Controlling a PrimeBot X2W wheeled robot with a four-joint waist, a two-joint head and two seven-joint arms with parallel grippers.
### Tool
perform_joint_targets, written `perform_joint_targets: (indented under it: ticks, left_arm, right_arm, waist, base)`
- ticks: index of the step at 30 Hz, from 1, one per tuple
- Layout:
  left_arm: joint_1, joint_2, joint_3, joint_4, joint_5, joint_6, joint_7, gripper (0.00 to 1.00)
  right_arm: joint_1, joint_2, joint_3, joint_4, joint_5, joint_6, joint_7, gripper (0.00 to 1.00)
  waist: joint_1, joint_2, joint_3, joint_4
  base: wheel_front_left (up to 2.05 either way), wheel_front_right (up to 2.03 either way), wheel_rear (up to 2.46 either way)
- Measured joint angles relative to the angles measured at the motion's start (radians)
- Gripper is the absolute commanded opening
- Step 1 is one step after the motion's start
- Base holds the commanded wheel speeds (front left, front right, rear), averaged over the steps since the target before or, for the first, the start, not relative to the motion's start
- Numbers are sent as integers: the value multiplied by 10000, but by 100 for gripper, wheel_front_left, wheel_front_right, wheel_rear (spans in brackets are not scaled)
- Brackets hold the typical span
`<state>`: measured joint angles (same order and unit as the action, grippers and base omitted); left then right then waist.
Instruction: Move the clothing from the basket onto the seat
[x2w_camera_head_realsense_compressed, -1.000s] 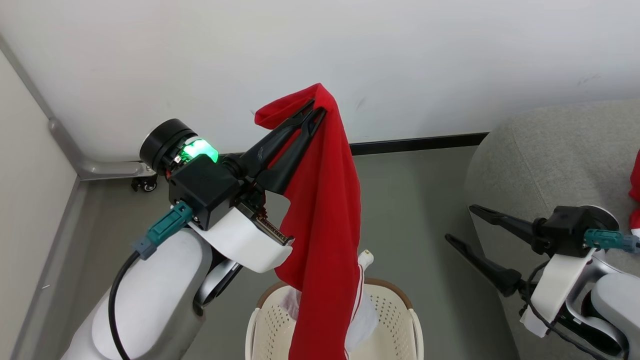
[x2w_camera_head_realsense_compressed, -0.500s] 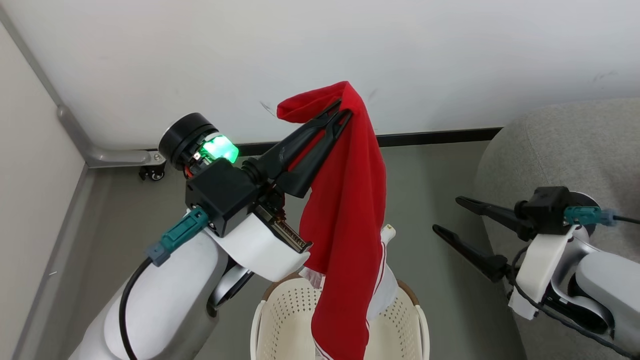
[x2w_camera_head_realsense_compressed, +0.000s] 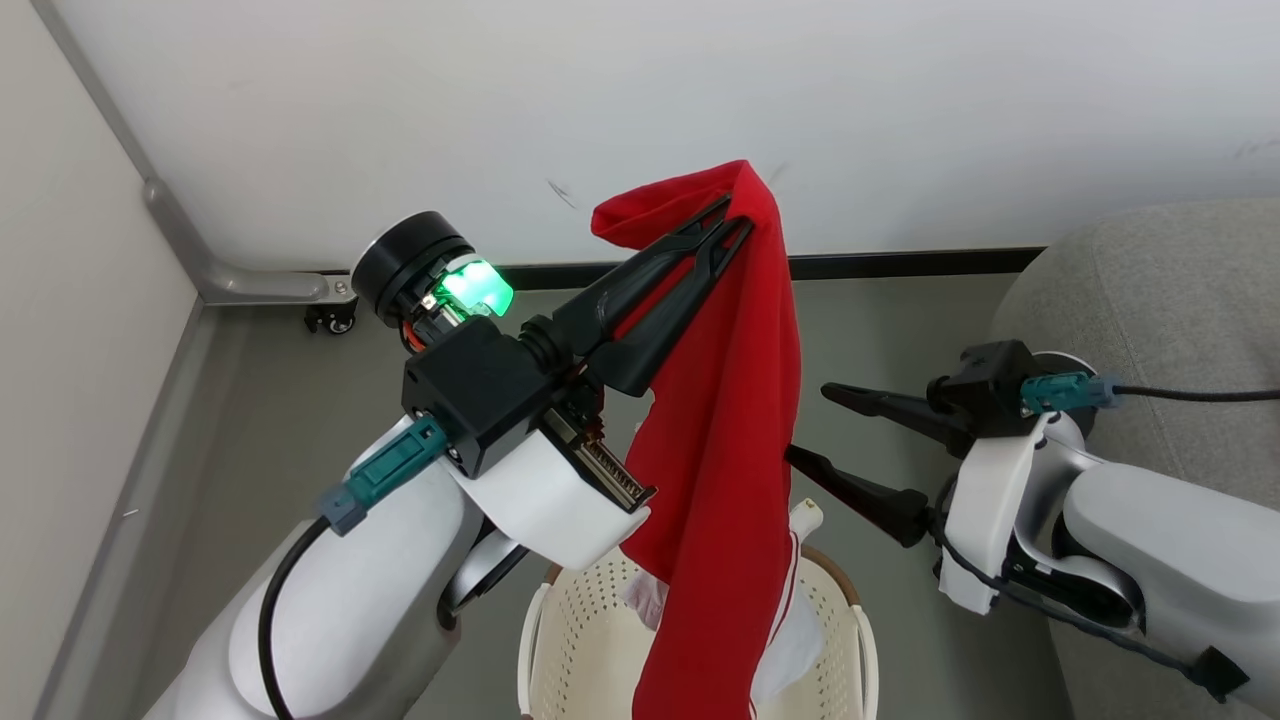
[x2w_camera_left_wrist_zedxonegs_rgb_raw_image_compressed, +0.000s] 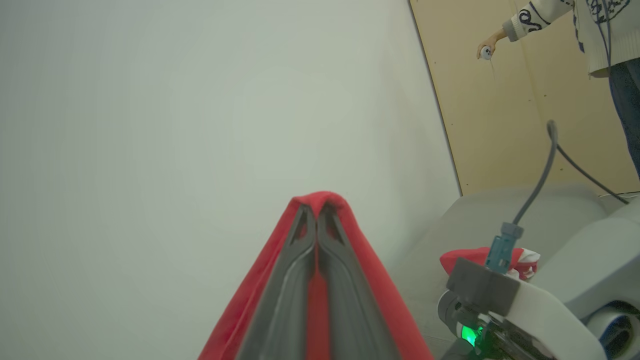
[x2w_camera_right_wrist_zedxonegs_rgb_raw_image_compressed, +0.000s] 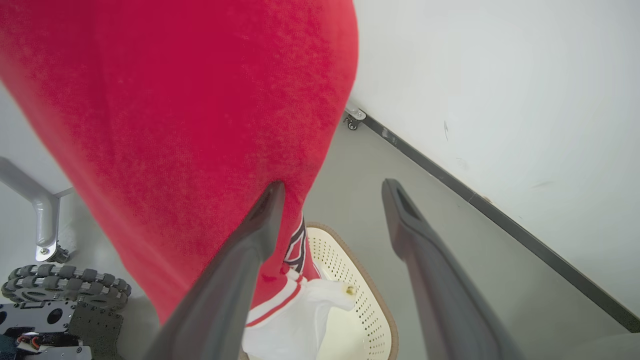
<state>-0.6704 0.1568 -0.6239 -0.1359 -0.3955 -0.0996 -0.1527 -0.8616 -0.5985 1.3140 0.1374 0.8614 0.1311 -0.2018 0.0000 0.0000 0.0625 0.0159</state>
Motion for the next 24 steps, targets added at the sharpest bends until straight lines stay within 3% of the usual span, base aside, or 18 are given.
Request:
perform_joint_targets:
  ticks: [9,15,24]
  left_arm:
    - [-52,-50,-180,-4,0,-67,-86,0]
    - [-193,-186,-301,67,0,-84,-171,0]
    - [-201,-180,-309,201,-2,-86,-207,0]
  right_arm:
    - [-516,451,-92,61,280,-2,529,100]
    - [-253,991,-173,-456,4,0,1609,100]
    - [-28,1198,-159,-899,-96,0,2134,100]
  waist:
    - [0,0,78,337]
    - [0,0,63,512]
    - [0,0,30,602]
  base:
    - [0,0,0]
    - [0,0,0]
    - [0,0,0]
